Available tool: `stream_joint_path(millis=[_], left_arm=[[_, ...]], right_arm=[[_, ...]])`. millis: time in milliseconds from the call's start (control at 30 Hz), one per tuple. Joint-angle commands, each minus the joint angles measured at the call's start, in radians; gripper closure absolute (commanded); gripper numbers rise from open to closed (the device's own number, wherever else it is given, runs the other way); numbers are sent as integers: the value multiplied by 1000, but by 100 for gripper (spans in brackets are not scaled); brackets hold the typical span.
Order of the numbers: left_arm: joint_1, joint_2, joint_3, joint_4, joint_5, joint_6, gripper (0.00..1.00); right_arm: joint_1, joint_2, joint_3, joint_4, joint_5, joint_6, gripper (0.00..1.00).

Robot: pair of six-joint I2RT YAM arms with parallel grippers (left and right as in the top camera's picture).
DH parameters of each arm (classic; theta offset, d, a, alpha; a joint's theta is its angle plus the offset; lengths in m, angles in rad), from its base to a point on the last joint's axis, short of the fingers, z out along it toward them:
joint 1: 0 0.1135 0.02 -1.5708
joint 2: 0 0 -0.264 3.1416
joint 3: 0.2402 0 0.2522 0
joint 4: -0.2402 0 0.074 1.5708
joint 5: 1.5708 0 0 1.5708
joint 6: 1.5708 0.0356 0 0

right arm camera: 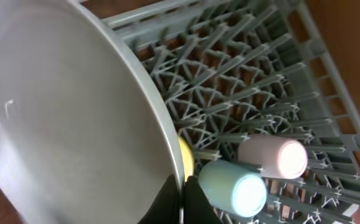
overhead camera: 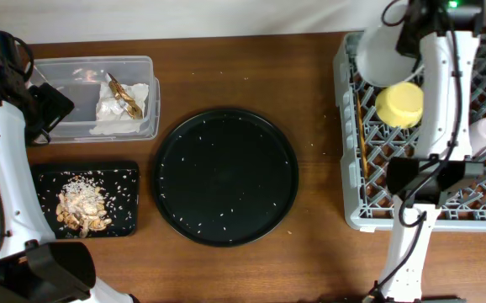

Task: Sort waste into correct bins and load items into the dishwasher rack
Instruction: 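Stand the white plate upright in the rack's left slots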

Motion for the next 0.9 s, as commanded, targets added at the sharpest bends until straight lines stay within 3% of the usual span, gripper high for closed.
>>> stream_joint_path(millis=[0, 167, 400, 433, 467, 500, 600, 667, 733, 800, 867], left_arm=[[3, 2, 6, 0, -8, -10, 1], [3, 2, 6, 0, -8, -10, 1], [3, 2, 6, 0, -8, -10, 1], [3, 2, 6, -1, -8, -10, 1], [3, 2, 6, -1, -8, -10, 1], [3, 2, 6, 0, -8, -10, 1], [3, 2, 6, 0, -8, -10, 1], [3, 2, 6, -1, -8, -10, 1], [3, 2, 6, -1, -8, -10, 1], [3, 2, 6, -1, -8, -10, 1], [3, 2, 6, 0, -8, -10, 1]], right_arm=[[-13, -20, -39, 17, 24, 8, 96], [-4, -19, -229, 79, 8, 5, 96], [74, -72, -47, -5, -219, 5, 95], [83, -95, -18, -19, -267, 4, 71], [87, -119, -1, -37, -311, -3, 27], [89, -139, 5, -57, -330, -3, 4], [89, -195, 5, -140, -404, -25, 2], [89, -256, 5, -140, -636, -48, 1], [119, -356, -20, -140, -743, -106, 2], [181, -451, -94, -140, -732, -161, 2], [274, -601, -314, -140, -611, -168, 2]])
